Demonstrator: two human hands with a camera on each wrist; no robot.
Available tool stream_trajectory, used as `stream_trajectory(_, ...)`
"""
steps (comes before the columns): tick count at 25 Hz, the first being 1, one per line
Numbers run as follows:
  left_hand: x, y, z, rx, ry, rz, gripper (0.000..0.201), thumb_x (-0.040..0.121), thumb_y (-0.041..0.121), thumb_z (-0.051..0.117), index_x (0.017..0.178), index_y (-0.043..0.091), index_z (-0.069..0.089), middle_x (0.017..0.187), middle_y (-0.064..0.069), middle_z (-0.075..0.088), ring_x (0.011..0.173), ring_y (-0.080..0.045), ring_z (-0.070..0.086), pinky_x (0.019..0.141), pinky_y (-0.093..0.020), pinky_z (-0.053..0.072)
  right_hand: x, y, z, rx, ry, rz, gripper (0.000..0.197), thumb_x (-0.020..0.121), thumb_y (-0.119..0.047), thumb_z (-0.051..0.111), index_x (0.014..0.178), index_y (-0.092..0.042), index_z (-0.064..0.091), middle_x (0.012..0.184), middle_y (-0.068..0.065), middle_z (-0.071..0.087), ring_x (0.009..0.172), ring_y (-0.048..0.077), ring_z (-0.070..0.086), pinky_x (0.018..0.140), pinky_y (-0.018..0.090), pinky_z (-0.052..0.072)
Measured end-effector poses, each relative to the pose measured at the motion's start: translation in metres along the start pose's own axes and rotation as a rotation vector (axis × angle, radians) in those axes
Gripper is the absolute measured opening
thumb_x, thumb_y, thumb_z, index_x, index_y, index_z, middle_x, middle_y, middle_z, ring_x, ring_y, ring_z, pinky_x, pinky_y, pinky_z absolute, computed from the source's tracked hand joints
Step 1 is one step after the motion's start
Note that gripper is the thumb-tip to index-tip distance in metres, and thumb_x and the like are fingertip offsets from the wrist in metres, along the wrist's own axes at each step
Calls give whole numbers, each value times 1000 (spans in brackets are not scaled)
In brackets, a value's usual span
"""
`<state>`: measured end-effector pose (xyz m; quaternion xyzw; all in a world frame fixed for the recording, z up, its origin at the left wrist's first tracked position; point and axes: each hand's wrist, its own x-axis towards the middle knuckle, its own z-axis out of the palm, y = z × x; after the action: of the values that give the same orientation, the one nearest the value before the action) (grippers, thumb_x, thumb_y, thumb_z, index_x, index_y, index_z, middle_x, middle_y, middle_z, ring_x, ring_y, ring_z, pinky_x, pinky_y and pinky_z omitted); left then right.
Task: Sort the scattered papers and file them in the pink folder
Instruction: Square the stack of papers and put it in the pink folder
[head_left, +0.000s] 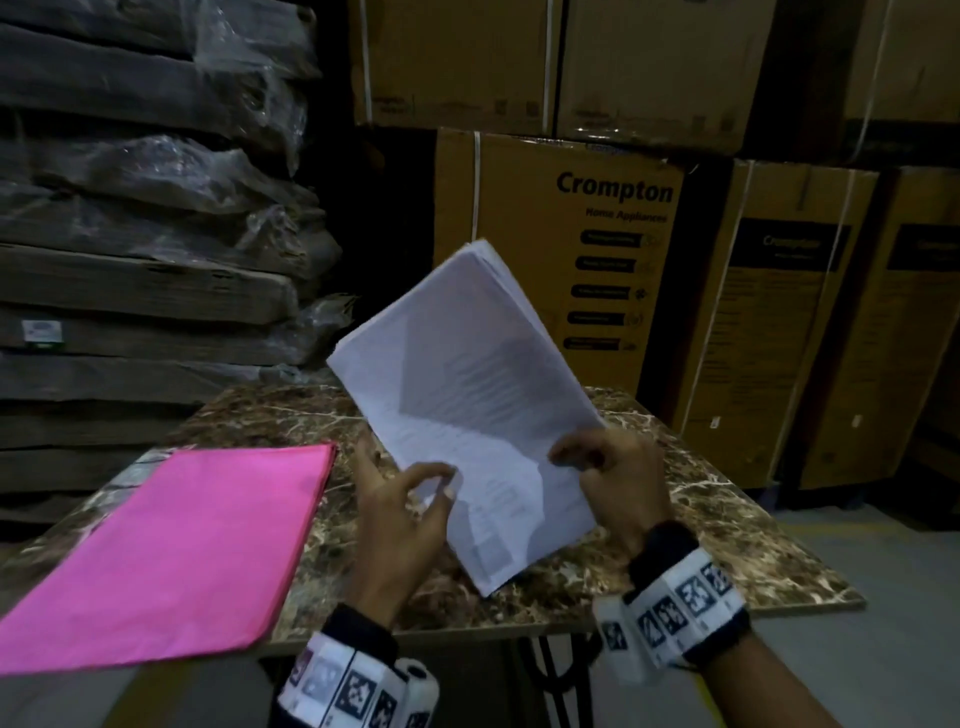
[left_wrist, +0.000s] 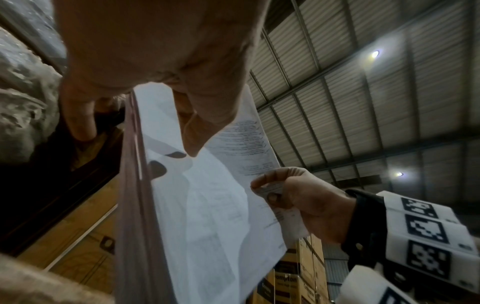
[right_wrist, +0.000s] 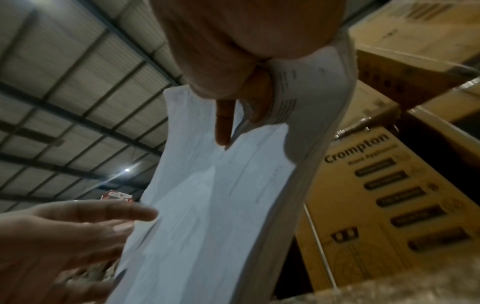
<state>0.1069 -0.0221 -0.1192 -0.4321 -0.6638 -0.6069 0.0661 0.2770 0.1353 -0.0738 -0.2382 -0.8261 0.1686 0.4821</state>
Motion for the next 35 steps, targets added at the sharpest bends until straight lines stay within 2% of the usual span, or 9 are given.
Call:
stream_trajectory(5, 5, 6, -21, 119, 237, 23, 25, 77, 25, 85, 98, 35, 76, 165, 4, -14, 150, -17, -5, 120, -34, 14, 30, -27, -36, -315, -164, -160, 22, 68, -5, 68, 73, -25, 77, 81, -6, 73, 75, 21, 68, 64, 38, 56)
stream_trajectory(8, 9, 14, -38, 180, 223, 90, 26, 72, 25, 88, 93, 35, 76, 165, 7, -18, 149, -17, -14, 118, -41, 8, 33, -31, -50, -494, -285, -224, 6, 73, -25, 72, 69, -28, 72, 77, -10, 70, 73, 18, 66, 63, 32, 53)
stream_trajectory(10, 17, 18, -49, 192, 100, 173, 22, 69, 29, 90, 82, 38, 74, 167, 7, -4, 152, -23, -2, 117, -47, 12, 33, -32, -56, -505, -310, -270, 17, 73, -20, 79, 67, -35, 73, 76, -15, 70, 73, 13, 65, 65, 30, 53)
stream_trajectory(12, 26, 18, -55, 78, -50, 186, 16, 68, 35, 90, 78, 35, 77, 159, 3, 27, 146, -20, 26, 115, -45, 31, 33, -33, -60, -505, -317, -309, 21, 72, -19, 82, 66, -37, 73, 77, -18, 71, 74, 10, 66, 67, 33, 56)
stream_trajectory(16, 26, 11, -59, -241, -156, -8, 21, 68, 24, 87, 86, 17, 81, 100, 4, 76, 102, -7, 68, 91, -35, 57, 30, -37, -61, -504, -337, -335, 20, 71, -17, 82, 66, -34, 73, 80, -16, 71, 77, 13, 67, 66, 40, 58)
stream_trajectory(20, 15, 10, -51, -317, -103, -45, 23, 73, 1, 83, 78, 23, 79, 79, 13, 77, 81, -3, 72, 68, -17, 56, 32, -35, -64, -515, -398, -234, 24, 71, -7, 73, 72, -31, 76, 84, -14, 69, 83, 15, 62, 70, 38, 55)
stream_trajectory(24, 3, 2, -44, -333, -56, -25, 27, 74, -2, 80, 80, 25, 79, 83, 15, 77, 88, -2, 71, 70, -13, 54, 34, 1, -71, -283, -357, -127, 38, 74, 8, 68, 81, -27, 80, 89, -9, 71, 86, 14, 65, 73, 39, 57)
stream_trajectory(29, -5, -10, -43, -355, -24, -57, 22, 75, -3, 79, 83, 18, 78, 85, 15, 77, 89, -2, 71, 71, -15, 56, 9, 31, -70, 429, -139, 124, 47, 83, 15, 64, 79, -29, 81, 96, -8, 76, 98, 7, 69, 82, 18, 55)
stream_trajectory(35, -4, -8, -38, -407, 7, -73, 24, 75, -8, 76, 84, 14, 77, 80, 16, 76, 83, 2, 70, 65, -14, 55, -21, 50, -28, 571, -97, 278, 33, 85, 13, 64, 86, -16, 79, 89, 1, 77, 87, 17, 70, 72, 23, 58)
